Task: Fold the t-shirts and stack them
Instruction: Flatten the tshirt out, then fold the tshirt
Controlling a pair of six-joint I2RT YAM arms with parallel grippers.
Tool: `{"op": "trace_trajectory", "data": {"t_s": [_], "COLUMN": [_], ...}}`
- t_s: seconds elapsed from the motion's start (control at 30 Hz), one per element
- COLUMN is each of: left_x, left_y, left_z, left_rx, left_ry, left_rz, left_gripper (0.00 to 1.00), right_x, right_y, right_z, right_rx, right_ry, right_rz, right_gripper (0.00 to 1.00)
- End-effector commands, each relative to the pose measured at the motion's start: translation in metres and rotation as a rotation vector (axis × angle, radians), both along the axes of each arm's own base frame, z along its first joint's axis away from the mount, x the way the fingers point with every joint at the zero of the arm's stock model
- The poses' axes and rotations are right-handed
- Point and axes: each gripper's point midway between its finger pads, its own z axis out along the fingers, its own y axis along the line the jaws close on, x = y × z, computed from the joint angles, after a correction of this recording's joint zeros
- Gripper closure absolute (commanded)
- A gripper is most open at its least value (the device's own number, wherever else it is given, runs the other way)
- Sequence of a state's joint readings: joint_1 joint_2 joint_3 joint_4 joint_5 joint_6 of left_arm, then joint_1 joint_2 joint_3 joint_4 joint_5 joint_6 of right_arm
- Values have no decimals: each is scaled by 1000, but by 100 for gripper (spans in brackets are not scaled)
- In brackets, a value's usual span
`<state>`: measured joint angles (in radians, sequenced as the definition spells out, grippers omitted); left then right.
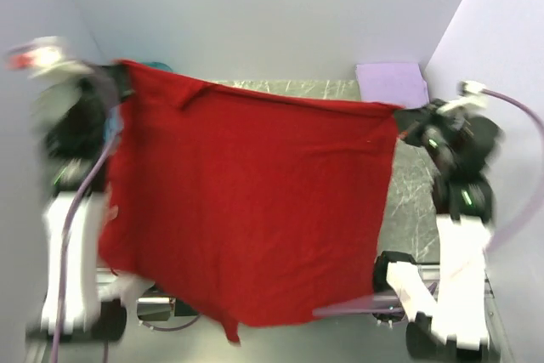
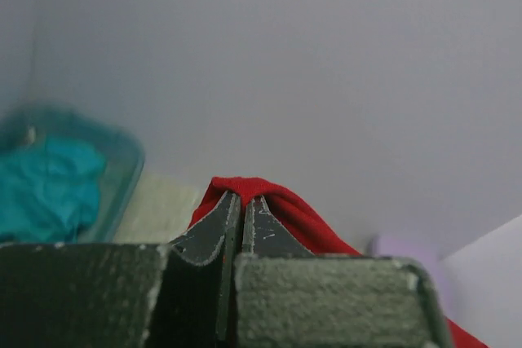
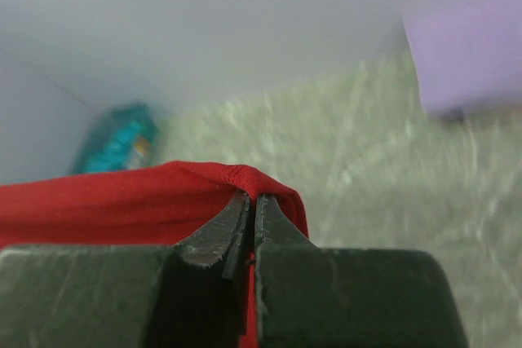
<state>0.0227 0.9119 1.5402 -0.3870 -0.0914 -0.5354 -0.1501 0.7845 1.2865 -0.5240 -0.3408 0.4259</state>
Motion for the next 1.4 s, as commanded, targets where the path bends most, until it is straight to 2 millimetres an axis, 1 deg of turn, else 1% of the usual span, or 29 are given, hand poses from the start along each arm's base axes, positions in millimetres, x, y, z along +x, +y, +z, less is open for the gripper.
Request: {"op": "trace_trajectory", "data": {"t_s": [0.0,0.03,0.07,0.1,0.13,0.2,0.23,0.27,0.3,0.33,0.37,0.4,0.43,0.47,0.5,0.53,0.57,0.6,0.63,0.7,0.77,0.8,0.83,0.97,1.0,1.1,1.23,1.27,1.37], "left_x": [84,98,122,135,158,176,195,202,209,220,226,233,241,248,253,260,265,272,278,288,292,295,292,279,274,254,227,218,201], "left_y": [-12,-15,-19,-22,-26,-37,-40,-43,-46,-47,-47,-48,-47,-46,-47,-46,-46,-47,-47,-47,-49,-50,-46,-36,-35,-30,-35,-37,-41], "left_z": [-91,-110,-140,-169,-195,-238,-261,-275,-287,-313,-320,-323,-340,-336,-340,-354,-354,-348,-360,-354,-360,-353,-358,-343,-345,-325,-321,-327,-321], "left_rx": [14,14,14,10,8,11,8,-5,-13,-26,-33,-36,-40,-37,-38,-40,-36,-33,-37,-41,-64,-72,-92,-180,-194,-228,-242,-246,-257], "left_ry": [166,200,262,316,354,434,452,475,493,544,554,558,588,583,590,620,623,614,639,641,661,650,682,700,716,721,770,804,828], "left_rz": [-80,-97,-125,-144,-166,-227,-246,-262,-281,-287,-289,-290,-289,-286,-287,-287,-292,-296,-300,-302,-314,-320,-316,-288,-285,-264,-284,-289,-307], "left_gripper": [99,99,98,98,98,98,99,99,99,99,99,99,99,99,99,99,99,99,99,99,99,99,99,99,99,99,99,99,99], "right_x": [54,75,86,102,114,131,142,153,162,172,178,185,195,207,205,214,219,223,233,242,250,252,255,253,252,242,225,222,212], "right_y": [-17,-19,-19,-19,-20,-19,-21,-21,-17,-18,-18,-19,-18,-18,-15,-15,-14,-16,-17,-15,-16,-13,-13,-15,-16,-19,-19,-20,-21], "right_z": [-69,-97,-111,-137,-154,-182,-215,-220,-247,-251,-259,-281,-277,-286,-301,-297,-301,-316,-308,-320,-314,-316,-310,-299,-293,-290,-290,-290,-288], "right_rx": [18,39,45,56,63,70,77,73,83,64,63,71,72,77,90,87,94,106,107,136,162,179,189,196,194,190,184,181,173], "right_ry": [149,197,216,267,270,304,373,354,412,401,416,464,454,475,514,513,525,562,545,580,597,603,600,614,608,641,682,684,697], "right_rz": [-53,-53,-48,-30,-30,-7,-4,8,38,49,57,64,84,103,118,131,141,140,147,174,182,203,203,192,181,148,127,125,110], "right_gripper": [100,100,100,100,100,100,100,100,100,100,100,100,100,100,100,100,100,100,100,100,100,100,100,100,100,100,100,100,100]}}
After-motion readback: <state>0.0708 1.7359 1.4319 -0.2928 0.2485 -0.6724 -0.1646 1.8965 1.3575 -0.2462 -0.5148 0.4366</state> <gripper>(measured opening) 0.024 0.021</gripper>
